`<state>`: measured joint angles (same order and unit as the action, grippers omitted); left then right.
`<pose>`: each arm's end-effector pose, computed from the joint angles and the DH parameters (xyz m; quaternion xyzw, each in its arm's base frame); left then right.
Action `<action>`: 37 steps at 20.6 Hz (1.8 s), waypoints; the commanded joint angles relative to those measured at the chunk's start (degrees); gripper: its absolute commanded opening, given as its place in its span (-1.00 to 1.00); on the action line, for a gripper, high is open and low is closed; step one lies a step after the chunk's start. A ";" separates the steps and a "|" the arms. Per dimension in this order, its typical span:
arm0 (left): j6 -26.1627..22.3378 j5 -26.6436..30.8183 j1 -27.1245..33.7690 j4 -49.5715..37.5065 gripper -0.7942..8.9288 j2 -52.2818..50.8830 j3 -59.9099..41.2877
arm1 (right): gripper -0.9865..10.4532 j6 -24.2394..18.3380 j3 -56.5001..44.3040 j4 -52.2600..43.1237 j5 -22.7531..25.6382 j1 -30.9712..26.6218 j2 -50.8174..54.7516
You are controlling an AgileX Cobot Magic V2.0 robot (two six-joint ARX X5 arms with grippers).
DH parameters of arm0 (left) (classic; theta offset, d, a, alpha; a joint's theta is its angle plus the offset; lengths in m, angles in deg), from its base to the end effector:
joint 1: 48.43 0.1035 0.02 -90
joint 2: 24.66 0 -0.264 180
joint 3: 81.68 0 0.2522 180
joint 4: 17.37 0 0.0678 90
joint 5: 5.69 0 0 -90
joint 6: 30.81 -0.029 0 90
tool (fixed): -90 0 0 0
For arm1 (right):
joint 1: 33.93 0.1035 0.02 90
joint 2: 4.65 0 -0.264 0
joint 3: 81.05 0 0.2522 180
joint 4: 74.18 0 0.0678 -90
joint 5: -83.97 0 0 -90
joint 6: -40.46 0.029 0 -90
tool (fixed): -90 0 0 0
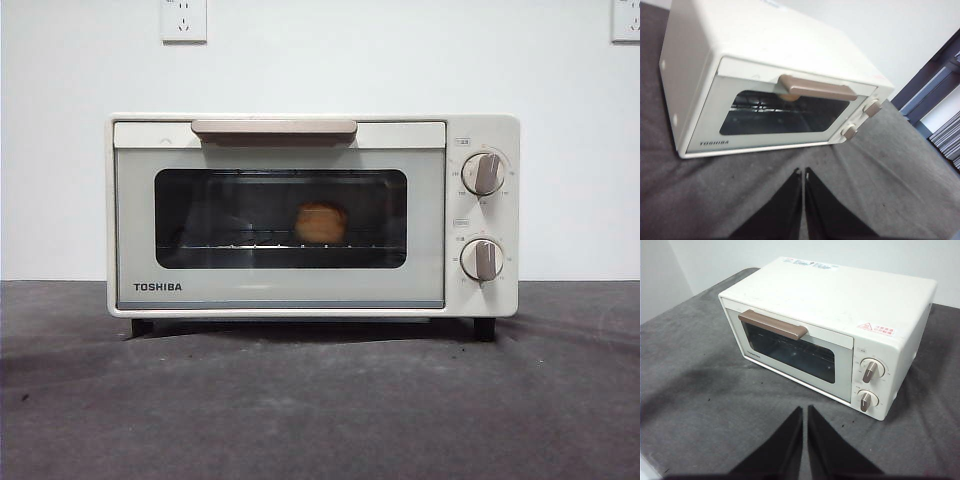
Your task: The left arm flap open the oven, the right arm pick bread and place it into oven, the left arm flap close the oven
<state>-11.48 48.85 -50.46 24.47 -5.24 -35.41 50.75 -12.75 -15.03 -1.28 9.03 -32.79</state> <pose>0.0837 -0.0198 0.2815 -0.1946 0.1766 -0.2931 0.9192 0.0539 0.0469 0.3592 0.0171 0.1792 0.3080 0.9342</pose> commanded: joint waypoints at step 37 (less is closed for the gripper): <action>-18.67 37.35 0.57 -17.33 -0.79 -19.23 -31.82 | -0.80 -0.48 0.98 -0.77 0.22 0.42 -0.09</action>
<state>-29.47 85.92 -50.00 6.85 -24.41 -66.06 50.75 -12.75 -15.25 -1.28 9.03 -32.79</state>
